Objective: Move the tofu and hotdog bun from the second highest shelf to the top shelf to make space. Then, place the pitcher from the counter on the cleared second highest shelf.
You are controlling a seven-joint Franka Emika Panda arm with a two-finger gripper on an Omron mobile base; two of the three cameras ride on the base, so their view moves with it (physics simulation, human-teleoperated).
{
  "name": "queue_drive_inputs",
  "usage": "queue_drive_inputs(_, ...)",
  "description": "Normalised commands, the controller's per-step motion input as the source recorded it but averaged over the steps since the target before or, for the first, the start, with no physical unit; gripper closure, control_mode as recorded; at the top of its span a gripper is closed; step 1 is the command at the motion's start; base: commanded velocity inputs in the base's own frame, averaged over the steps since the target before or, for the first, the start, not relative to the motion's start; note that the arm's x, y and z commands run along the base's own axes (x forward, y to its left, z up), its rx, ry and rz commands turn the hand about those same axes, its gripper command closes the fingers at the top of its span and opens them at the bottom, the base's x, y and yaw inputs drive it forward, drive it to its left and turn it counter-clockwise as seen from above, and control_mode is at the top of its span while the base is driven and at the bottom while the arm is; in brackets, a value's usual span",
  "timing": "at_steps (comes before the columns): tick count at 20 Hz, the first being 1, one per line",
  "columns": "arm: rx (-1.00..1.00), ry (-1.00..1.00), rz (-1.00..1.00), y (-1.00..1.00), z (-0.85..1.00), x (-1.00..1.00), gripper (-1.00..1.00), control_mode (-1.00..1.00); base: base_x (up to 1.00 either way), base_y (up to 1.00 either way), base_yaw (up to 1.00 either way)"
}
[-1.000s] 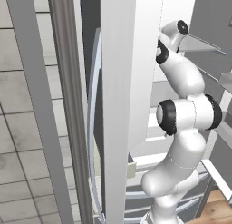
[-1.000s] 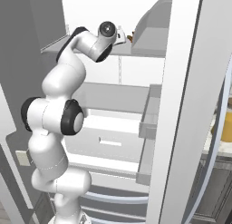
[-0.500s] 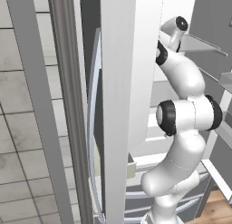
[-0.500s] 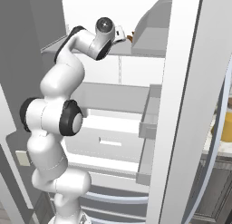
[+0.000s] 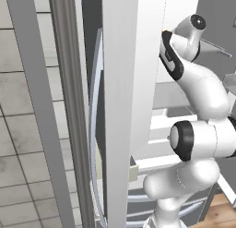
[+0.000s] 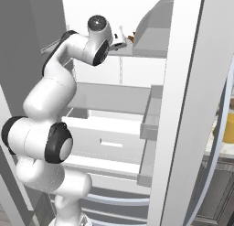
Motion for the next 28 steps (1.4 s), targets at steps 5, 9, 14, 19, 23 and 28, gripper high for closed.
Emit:
queue_drive_inputs(5,-0.05,0.0,-0.1,-0.05,-0.39,-1.0,-1.0,-1.0,0.0,0.0,0.0)
queue_drive_inputs(9,-0.03,0.01,-0.14,0.0,-0.58,-1.0,-1.0,-1.0,0.0,0.0,0.0)
queue_drive_inputs(14,0.0,0.03,-0.18,0.01,-0.42,-0.83,-1.0,-1.0,0.0,0.0,0.0)
queue_drive_inputs(19,0.06,0.01,-0.15,0.02,-0.4,-0.66,-1.0,-1.0,0.0,0.0,0.0)
queue_drive_inputs(23,0.17,0.0,-0.11,0.09,-0.47,-0.49,-1.0,-1.0,0.0,0.0,0.0)
queue_drive_inputs(28,0.22,0.0,-0.04,0.02,-0.3,-0.42,-1.0,-1.0,0.0,0.0,0.0)
